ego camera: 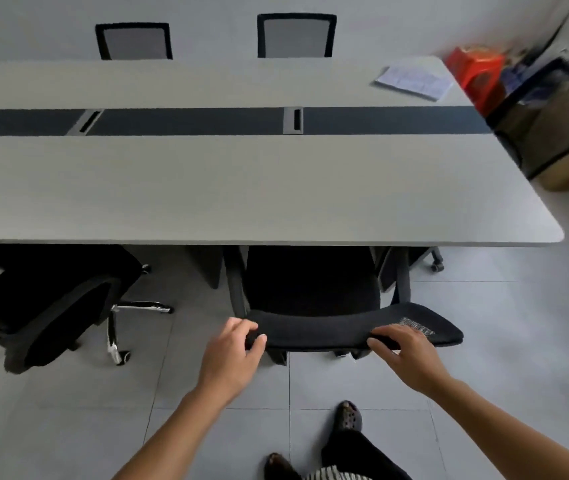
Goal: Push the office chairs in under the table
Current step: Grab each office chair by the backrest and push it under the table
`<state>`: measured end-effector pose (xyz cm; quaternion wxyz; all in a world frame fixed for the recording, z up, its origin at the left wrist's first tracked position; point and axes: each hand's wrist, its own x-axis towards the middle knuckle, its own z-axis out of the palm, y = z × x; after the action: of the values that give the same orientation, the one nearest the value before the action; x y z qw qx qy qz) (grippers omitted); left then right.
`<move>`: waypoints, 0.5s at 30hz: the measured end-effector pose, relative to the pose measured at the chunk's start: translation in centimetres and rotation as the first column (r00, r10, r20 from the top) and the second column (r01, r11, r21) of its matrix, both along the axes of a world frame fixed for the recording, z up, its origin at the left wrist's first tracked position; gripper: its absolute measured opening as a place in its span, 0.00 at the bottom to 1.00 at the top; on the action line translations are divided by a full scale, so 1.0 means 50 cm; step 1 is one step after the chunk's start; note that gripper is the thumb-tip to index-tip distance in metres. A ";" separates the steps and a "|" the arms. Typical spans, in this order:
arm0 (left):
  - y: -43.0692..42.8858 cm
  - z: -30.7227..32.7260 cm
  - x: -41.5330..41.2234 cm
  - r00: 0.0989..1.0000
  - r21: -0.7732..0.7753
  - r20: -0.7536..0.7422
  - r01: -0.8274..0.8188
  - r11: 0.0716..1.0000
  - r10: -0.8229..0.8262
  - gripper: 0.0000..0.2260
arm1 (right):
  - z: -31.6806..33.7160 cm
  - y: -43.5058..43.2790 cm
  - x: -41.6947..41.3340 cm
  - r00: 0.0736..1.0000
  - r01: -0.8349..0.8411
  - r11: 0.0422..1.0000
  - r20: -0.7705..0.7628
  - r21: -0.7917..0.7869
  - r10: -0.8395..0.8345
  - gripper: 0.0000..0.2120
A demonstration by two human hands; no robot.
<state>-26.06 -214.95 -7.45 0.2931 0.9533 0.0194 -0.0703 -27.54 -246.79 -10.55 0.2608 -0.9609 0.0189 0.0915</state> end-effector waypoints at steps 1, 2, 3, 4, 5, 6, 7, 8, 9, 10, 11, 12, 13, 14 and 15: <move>-0.019 -0.011 0.011 0.999 0.037 0.007 0.041 0.998 -0.041 0.16 | 0.001 -0.017 0.005 1.000 0.013 1.000 -0.002 -0.003 -0.013 0.14; -0.038 -0.023 0.019 0.996 0.080 -0.009 0.088 0.993 -0.087 0.20 | 0.001 -0.034 0.012 1.000 0.031 0.999 -0.001 -0.017 -0.031 0.15; -0.058 -0.038 0.023 0.990 0.121 -0.052 0.136 0.983 -0.131 0.24 | -0.001 -0.053 0.019 0.999 0.047 0.998 0.009 -0.044 -0.047 0.17; -0.076 -0.055 0.021 0.981 0.163 -0.107 0.177 0.971 -0.161 0.26 | -0.005 -0.075 0.028 0.998 0.064 0.995 0.016 -0.083 -0.063 0.18; -0.092 -0.070 0.016 0.974 0.196 -0.149 0.200 0.960 -0.172 0.27 | -0.012 -0.098 0.037 0.997 0.081 0.989 0.020 -0.121 -0.079 0.18; -0.104 -0.083 0.008 0.973 0.212 -0.164 0.197 0.957 -0.164 0.26 | -0.019 -0.121 0.044 0.995 0.099 0.982 0.022 -0.160 -0.097 0.18; -0.115 -0.093 -0.001 0.977 0.207 -0.153 0.181 0.961 -0.151 0.25 | -0.027 -0.144 0.052 0.994 0.114 0.975 0.023 -0.191 -0.111 0.18; -0.124 -0.099 -0.010 0.982 0.191 -0.116 0.166 0.967 -0.146 0.23 | -0.033 -0.162 0.060 0.993 0.120 0.967 0.033 -0.223 -0.115 0.18; -0.129 -0.101 -0.015 0.987 0.181 -0.079 0.154 0.971 -0.142 0.20 | -0.040 -0.178 0.069 0.993 0.115 0.959 0.051 -0.257 -0.106 0.19; -0.131 -0.102 -0.015 0.990 0.173 -0.049 0.140 0.975 -0.133 0.18 | -0.045 -0.187 0.079 0.994 0.103 0.950 0.074 -0.296 -0.085 0.20; -0.130 -0.103 -0.009 0.991 0.166 -0.029 0.132 0.977 -0.129 0.17 | -0.051 -0.191 0.086 0.993 0.090 0.940 0.101 -0.330 -0.060 0.21; -0.129 -0.103 0.001 0.992 0.162 -0.010 0.126 0.979 -0.126 0.16 | -0.057 -0.190 0.091 0.991 0.079 0.931 0.125 -0.356 -0.036 0.23; -0.125 -0.103 0.014 0.993 0.156 -0.004 0.118 0.981 -0.119 0.16 | -0.062 -0.186 0.096 0.989 0.071 0.926 0.144 -0.370 -0.019 0.24; -0.120 -0.104 0.029 0.994 0.154 0.002 0.108 0.982 -0.110 0.16 | -0.063 -0.179 0.100 0.989 0.072 0.927 0.150 -0.369 -0.017 0.23; -0.114 -0.105 0.045 0.995 0.152 0.004 0.095 0.984 -0.097 0.16 | -0.066 -0.173 0.105 0.987 0.080 0.928 0.156 -0.363 -0.025 0.23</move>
<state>-23.82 -220.65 -12.72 0.2162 0.9730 -0.0230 -0.0774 -22.28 -255.45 -13.83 0.0791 -0.9960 0.0420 0.0075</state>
